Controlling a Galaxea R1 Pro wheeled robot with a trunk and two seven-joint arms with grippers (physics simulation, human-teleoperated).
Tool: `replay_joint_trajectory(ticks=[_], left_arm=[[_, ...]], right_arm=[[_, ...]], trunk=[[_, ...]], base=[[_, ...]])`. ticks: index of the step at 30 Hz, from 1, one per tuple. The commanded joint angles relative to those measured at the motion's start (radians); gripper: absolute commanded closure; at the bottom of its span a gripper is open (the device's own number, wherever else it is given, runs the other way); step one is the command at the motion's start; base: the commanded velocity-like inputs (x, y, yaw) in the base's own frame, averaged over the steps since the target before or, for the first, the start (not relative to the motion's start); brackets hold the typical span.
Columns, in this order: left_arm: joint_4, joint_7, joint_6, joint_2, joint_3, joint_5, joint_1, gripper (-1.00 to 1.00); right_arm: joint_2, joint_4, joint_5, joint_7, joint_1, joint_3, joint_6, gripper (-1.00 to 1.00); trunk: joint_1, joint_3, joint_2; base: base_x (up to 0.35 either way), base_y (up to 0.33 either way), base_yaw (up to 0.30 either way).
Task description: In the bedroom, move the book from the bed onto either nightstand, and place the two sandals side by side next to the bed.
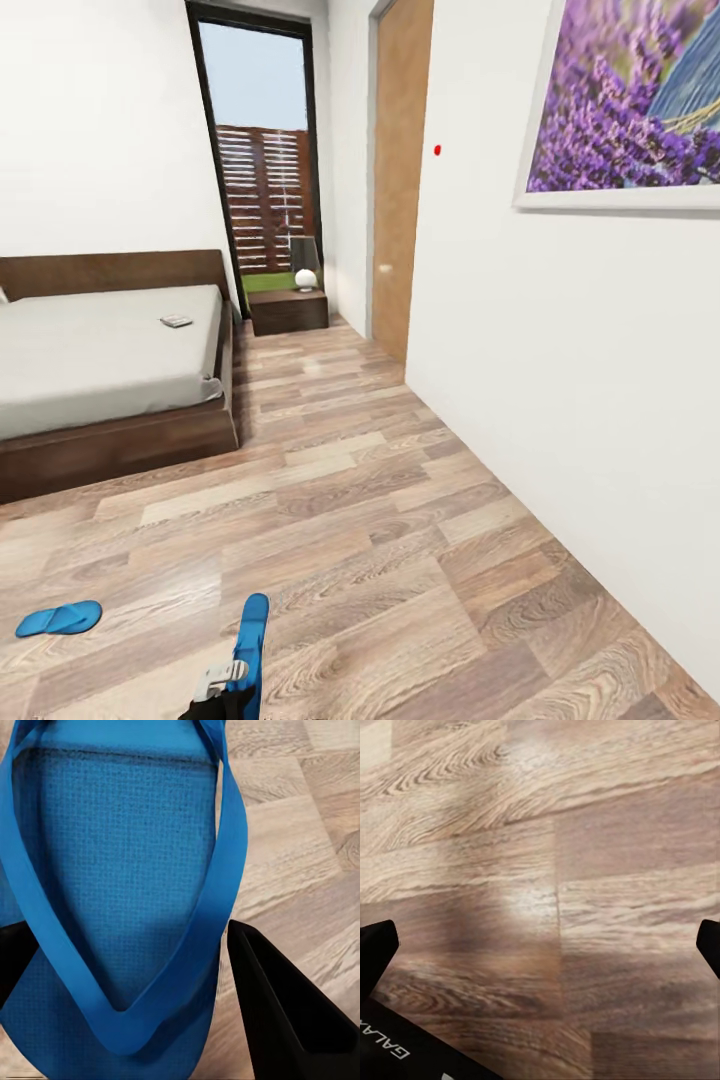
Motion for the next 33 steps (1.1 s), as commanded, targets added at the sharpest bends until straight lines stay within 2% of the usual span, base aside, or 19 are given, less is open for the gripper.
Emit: replay_joint_trajectory(ticks=[1, 33], left_arm=[[0.001, -0.004, -0.007, 0.000, 0.008, -0.011, -0.001, 1.00], [0.001, -0.004, -0.007, 0.000, 0.008, -0.011, -0.001, 1.00]], right_arm=[[-0.001, 0.000, -0.009, 0.000, -0.001, 0.006, 0.000, -1.00], [-0.001, 0.000, -0.009, 0.001, -0.001, 0.007, 0.000, -1.00]], trunk=[[0.000, -0.001, 0.000], [0.000, -0.015, 0.000]], base=[[0.000, 0.000, 0.272], [0.000, 0.000, 0.272]])
